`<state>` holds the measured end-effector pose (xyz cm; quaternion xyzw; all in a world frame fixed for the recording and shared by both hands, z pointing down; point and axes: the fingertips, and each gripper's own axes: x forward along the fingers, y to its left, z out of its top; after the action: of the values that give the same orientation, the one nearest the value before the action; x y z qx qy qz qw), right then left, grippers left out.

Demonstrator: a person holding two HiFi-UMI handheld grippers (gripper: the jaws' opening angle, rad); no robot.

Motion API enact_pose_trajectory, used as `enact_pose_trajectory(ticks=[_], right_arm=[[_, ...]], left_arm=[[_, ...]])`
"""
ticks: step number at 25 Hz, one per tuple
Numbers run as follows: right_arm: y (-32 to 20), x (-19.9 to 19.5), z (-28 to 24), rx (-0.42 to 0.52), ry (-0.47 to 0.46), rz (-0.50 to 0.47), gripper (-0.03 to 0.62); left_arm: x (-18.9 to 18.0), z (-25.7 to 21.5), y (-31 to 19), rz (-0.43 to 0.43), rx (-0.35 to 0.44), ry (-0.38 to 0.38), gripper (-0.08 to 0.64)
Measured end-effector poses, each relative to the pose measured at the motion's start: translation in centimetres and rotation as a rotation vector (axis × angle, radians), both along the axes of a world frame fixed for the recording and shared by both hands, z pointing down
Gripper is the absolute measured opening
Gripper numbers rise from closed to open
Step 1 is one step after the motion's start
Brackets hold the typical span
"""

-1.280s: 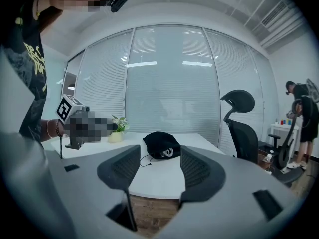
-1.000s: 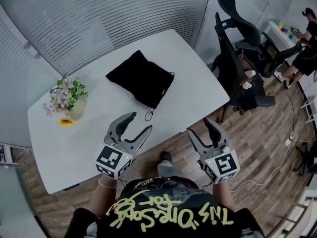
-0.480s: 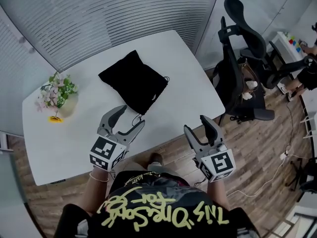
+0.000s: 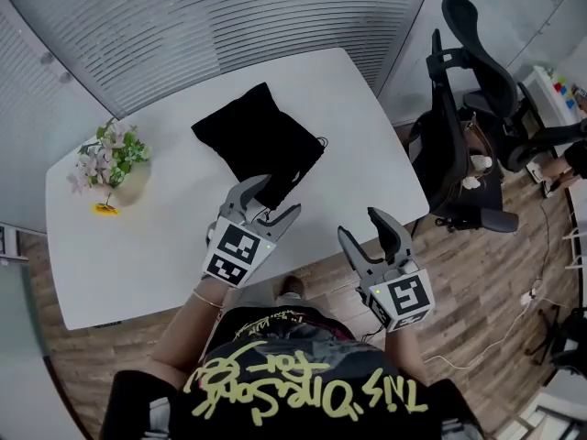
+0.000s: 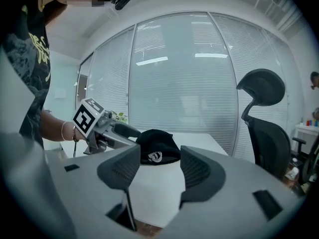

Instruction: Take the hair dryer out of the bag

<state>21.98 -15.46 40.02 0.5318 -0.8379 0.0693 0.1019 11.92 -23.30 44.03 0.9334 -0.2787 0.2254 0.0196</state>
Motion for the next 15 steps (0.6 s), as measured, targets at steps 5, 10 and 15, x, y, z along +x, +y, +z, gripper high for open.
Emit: enact_pose_trajectory(ticks=[5,10,15], right_arm=[[-0.3,-0.1,0.2,-0.012,0.002,0.002,0.238],[-0.7,-0.9,0.8,-0.034,-0.004,-0.017,0.238],[-1.6,-1.9,0.8,-0.029,-0.023,-0.028,0.238]], left_arm=[[0.2,3.9,-1.9,-0.013,-0.031,-0.149,0.299],[-1.0,6.0,-3.6,-0.087,-0.067,-0.210,0.249],[-1.6,6.5,-3.9,-0.101,-0.118,-0.149,0.193]])
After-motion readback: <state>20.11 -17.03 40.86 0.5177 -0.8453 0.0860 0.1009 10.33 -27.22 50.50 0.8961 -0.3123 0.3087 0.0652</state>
